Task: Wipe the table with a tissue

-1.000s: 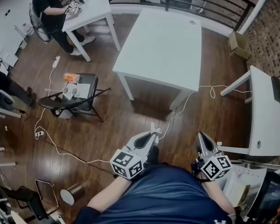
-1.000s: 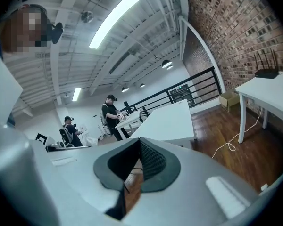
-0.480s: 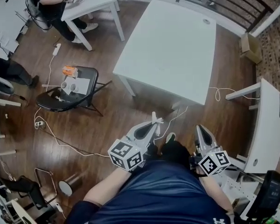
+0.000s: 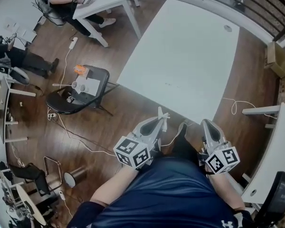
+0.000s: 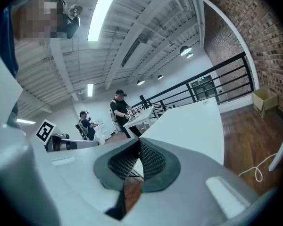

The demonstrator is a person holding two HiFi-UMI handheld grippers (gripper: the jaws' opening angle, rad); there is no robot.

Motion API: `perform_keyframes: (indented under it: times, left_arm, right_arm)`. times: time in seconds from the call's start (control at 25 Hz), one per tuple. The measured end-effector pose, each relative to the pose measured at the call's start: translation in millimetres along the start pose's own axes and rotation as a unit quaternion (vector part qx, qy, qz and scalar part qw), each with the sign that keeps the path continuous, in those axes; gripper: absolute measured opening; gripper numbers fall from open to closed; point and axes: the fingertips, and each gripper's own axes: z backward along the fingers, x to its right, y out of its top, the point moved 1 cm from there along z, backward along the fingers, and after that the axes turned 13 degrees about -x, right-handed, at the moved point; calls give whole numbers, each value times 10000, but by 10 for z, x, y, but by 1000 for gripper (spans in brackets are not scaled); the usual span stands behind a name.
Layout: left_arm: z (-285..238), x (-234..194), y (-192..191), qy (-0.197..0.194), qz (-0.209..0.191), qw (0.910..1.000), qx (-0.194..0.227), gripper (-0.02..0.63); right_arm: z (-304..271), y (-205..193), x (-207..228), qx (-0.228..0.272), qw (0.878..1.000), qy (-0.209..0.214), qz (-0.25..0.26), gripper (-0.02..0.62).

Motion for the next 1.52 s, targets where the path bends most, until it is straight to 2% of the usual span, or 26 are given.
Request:
perform_keyframes:
  times: [0.24, 0.44, 0.6, 0.8, 0.96, 1.12, 1.28, 1.52]
  left_arm:
    - [-446, 24, 420, 182, -29, 9995, 242, 15]
    - [-565, -63, 627, 358, -16, 9986, 377, 15]
    - [-610, -280, 669, 485, 77, 9983, 298, 15]
    - [-658, -608, 651, 509, 233, 9984, 70, 15]
    - [-732, -1054, 687, 811, 331, 9962, 30, 15]
    - [-860, -1523, 729, 1175, 234, 9928, 62, 15]
    - [-1113, -1819, 702, 1272, 38, 9919, -26, 15]
    - [-1509, -2099, 519, 1479, -353, 9875, -425, 15]
  right_arm:
    - [-231, 379, 503, -57, 9998, 203, -42, 3]
    - [-420, 542, 700, -245, 9993, 299, 9, 3]
    - [-568, 575, 723, -353, 9990, 277, -35, 3]
    - [-709, 589, 689, -363, 9993, 55, -117, 3]
    - [-876, 526, 747, -522, 9985, -84, -126, 3]
    - [-1094, 381, 805, -727, 9969, -206, 204, 3]
    - [-1294, 236, 839, -816, 9945, -295, 587, 3]
    - [-1485, 138, 921, -855, 9927, -435, 733, 3]
